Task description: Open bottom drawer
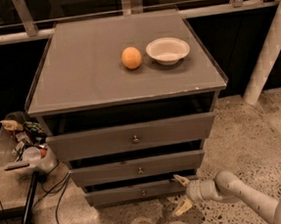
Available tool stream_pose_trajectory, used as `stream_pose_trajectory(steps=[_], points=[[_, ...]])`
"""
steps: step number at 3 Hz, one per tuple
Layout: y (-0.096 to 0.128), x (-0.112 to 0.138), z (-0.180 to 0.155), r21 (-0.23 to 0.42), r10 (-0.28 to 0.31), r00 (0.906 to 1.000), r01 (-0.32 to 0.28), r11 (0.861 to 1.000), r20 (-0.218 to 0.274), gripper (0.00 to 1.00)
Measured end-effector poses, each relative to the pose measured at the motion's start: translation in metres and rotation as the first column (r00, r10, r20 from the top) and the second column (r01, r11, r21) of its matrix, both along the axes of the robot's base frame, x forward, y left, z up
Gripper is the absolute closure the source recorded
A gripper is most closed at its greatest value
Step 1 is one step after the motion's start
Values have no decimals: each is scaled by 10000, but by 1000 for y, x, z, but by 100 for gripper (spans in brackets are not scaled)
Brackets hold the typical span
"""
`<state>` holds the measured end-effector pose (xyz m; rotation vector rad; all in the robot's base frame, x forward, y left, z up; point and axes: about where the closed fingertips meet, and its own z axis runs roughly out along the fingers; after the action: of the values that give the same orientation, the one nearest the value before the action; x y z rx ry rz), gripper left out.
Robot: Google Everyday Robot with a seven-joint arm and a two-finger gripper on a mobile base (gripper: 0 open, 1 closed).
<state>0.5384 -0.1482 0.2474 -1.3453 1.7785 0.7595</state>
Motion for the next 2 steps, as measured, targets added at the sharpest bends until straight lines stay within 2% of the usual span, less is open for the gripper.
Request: stream_pose_trajectory(steps=[2], points=[[-3,9,-19,-437,-389,9988,402,9982,303,0]])
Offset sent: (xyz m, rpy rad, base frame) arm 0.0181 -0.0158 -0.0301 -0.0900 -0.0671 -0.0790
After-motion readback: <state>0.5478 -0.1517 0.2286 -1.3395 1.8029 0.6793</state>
